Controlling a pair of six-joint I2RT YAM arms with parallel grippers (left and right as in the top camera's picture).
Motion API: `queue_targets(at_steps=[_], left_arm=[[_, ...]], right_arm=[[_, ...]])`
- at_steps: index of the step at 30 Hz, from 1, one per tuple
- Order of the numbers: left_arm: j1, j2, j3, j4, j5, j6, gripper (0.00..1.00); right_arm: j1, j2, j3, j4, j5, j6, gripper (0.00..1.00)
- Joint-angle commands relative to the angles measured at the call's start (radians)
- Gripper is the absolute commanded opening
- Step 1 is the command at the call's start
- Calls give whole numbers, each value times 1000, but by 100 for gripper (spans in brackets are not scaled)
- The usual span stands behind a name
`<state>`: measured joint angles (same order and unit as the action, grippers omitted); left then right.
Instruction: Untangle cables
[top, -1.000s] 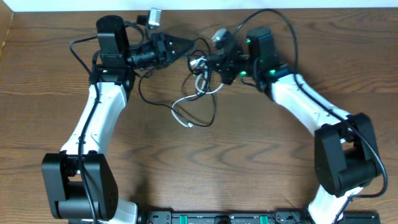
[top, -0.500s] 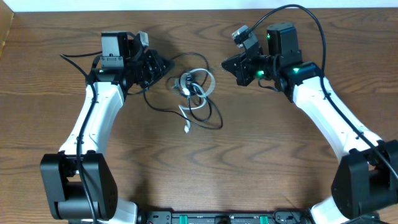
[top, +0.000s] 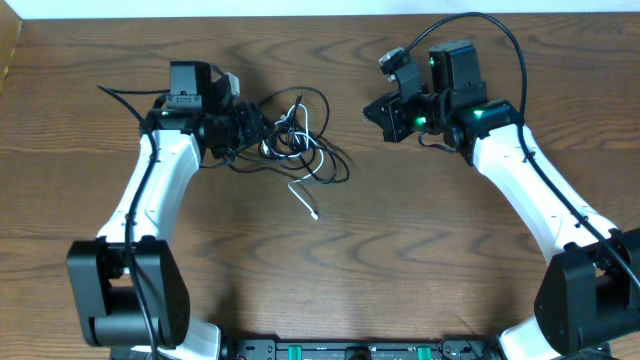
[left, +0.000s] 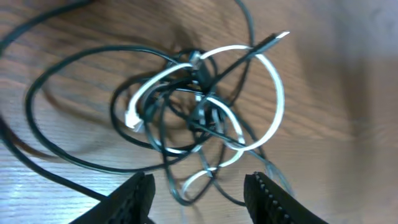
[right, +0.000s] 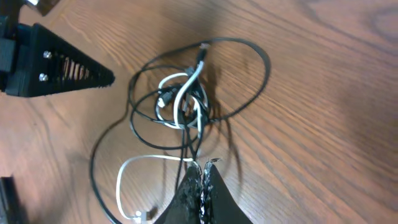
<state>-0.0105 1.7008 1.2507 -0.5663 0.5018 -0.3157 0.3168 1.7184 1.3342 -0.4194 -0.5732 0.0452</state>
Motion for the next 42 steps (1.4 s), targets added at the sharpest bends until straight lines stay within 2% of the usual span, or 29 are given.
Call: queue_targets(at_steps=[1,5,9,18,22,37,38,42], left_arm=[[-2,15,12,24,-81,111,52],[-23,15,12,75,-70,222,52],[-70,32,12,78,-123,298,52],[-154,136,12,98,-158,288,45],[-154,200,12,140,-212,220,45],[-209,399,12,225,-208,213,37],[-214,403,12,225,-208,213,35],[-229,400,12,227,-204,194,8]], right_arm=[[-5,-19,12,-5,37,21,1],[-5,-19,12,-4,38,21,2],[-5,-19,12,-20,60,21,10],[-5,-19,12,-60,119,21,19],[-3,-19,12,-65,119,20,20],[-1,-18,12,-71,119,20,25],[-1,-18,12,-71,119,20,25],[-1,-18,12,-72,119,20,26]])
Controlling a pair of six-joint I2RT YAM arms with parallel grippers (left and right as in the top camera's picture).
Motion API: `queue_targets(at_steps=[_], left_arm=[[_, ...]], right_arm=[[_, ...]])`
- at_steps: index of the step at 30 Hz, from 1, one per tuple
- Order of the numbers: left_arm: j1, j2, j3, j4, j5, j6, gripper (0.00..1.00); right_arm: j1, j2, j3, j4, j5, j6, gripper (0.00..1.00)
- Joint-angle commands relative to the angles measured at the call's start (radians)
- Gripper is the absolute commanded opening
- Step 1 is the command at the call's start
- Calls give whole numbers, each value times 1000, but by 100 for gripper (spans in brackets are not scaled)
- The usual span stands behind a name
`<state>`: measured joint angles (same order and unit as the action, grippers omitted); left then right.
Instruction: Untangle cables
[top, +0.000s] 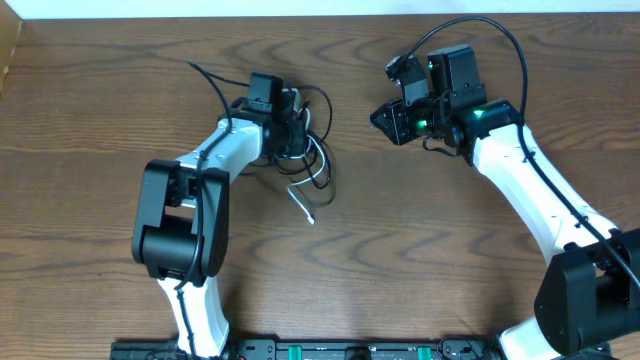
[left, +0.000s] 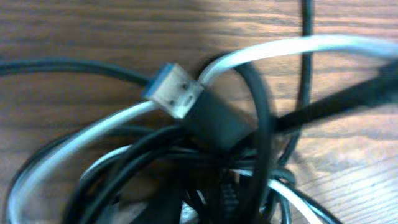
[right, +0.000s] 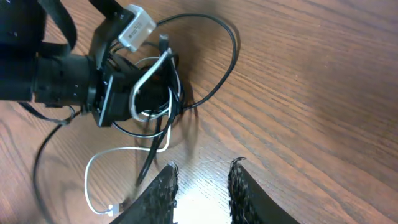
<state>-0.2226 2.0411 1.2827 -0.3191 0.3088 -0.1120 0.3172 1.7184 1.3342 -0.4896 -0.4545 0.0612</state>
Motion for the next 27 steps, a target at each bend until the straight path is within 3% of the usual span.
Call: queue_targets(at_steps=[1,9,14,19,27], left_arm=[[-16,55,-20,-16,-2,-29,8],[26,-122,-11,-6,267,-98,7],[44,-292,-11,2,477,-140,7],[44,-379,-11,0,520,-198,7],[50,-396,-11,-4,499,-249,7]], right_arm=[[-2,-18,12,-2,0,5,26],[0,-18,12,8,-11,5,27],[12,-18,12,70,-114,5,24],[13,-18,12,139,-222,5,24],[5,-18,12,219,-373,5,33]])
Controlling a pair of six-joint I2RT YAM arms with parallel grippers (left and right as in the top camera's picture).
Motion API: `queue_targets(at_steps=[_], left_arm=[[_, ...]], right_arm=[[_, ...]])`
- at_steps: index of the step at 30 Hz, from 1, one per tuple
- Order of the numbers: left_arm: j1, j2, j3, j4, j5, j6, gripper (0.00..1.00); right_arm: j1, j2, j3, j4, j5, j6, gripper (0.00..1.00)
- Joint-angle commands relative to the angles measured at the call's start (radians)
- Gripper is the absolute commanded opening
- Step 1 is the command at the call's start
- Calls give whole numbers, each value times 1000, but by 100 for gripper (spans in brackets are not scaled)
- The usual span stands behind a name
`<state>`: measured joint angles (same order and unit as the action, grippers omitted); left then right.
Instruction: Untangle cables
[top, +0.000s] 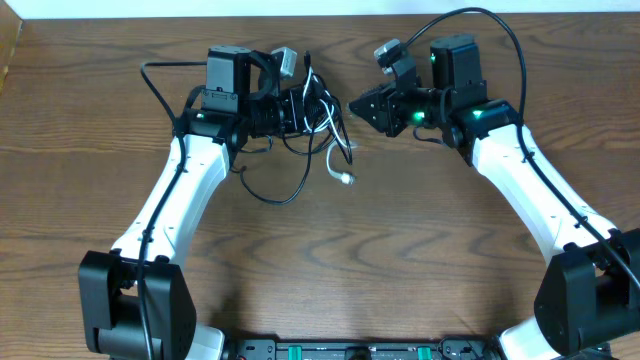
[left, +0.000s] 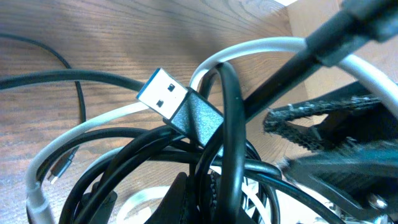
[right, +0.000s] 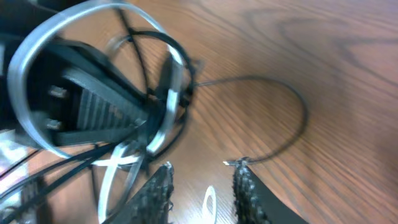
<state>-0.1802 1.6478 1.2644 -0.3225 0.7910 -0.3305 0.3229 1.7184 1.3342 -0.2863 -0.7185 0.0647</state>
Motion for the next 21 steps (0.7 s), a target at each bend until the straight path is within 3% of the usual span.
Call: queue_targets(at_steps=[1,4,11,17,21], left_arm=[[7,-3,7,0,11,-31,7],[7,-3,7,8,9,-50,7],[7,-3,7,51,10,-115,7],[7,-3,7,57,37,-139,7],[6,-3,7,56,40,-175,7]], right_arm=[[-3,-18,12,20,-120,2,36],[-5,-18,12,21,-142,2,41],[26,-3,12,13,-137,31,41],[48,33,12,14,63,207,22],[66,50,12,56,96,234,22]])
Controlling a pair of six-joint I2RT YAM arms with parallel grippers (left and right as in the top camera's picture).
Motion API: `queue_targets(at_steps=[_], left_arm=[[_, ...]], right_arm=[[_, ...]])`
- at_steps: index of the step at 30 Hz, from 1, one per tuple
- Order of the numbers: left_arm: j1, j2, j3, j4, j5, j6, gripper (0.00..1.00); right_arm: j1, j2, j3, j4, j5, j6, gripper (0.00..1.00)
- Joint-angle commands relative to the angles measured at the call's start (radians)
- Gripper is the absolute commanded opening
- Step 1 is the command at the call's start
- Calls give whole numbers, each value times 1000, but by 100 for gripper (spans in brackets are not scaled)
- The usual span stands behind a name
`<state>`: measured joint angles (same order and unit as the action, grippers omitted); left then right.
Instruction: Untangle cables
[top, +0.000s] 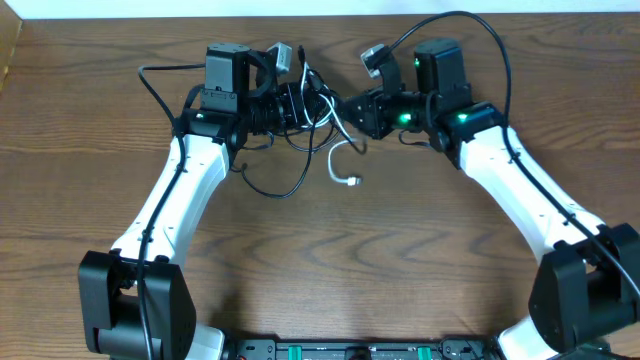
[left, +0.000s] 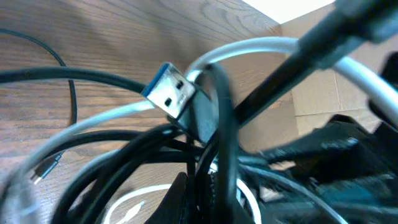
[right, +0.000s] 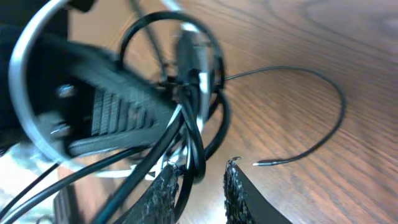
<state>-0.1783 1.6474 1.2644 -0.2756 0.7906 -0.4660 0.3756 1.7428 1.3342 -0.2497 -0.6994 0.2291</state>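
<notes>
The tangle of black and white cables (top: 312, 112) hangs off the table with my left gripper (top: 292, 105) shut on it. The left wrist view shows a blue USB plug (left: 169, 92) and black strands crossing above the shut left gripper (left: 208, 200). One white cable end (top: 350, 181) and a black loop (top: 280, 185) trail down to the table. My right gripper (top: 346, 108) is open against the tangle's right side. In the right wrist view a black loop (right: 198, 140) runs between the right gripper's (right: 202, 182) fingers (right: 166, 190).
A wooden table (top: 400, 260) lies under both arms, its back edge meeting a white wall just behind the grippers. A thin black cable end (right: 292, 158) lies on the wood beyond the right fingers. The arm bases stand at the front edge.
My right gripper has moved left, from just right of the tangle to its edge, with a black loop now between its open fingers. The left gripper still holds the tangle in the same place.
The tangle first lay on the table, with my left gripper open beside it and my right gripper shut farther off. Then the left gripper was in the tangle and the right one open. Later the left held it raised at the back; now the right reaches it.
</notes>
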Motion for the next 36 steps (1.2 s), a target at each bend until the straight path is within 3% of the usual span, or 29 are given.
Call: queue_targets(at_steps=[1,12,19,21,23,27,32,36], left_arm=[[5,-3,7,10,40,-47,7],[2,-3,7,77,171,-134,7],[2,-3,7,140,224,-189,7],[2,-3,7,161,240,-202,7],[3,-3,7,201,277,-216,7],[14,-4,7,228,298,-211,7],[60,-3,7,158,293,-113,7],[111,-4,7,135,291,-100,7]], right_arm=[[18,27,12,25,89,82,22],[90,32,12,68,267,192,26],[105,45,12,78,262,221,26],[109,45,12,82,262,223,22],[110,45,12,63,283,223,1],[85,45,12,-25,438,223,1],[8,45,12,-143,613,218,1],[-51,45,12,-246,799,218,1]])
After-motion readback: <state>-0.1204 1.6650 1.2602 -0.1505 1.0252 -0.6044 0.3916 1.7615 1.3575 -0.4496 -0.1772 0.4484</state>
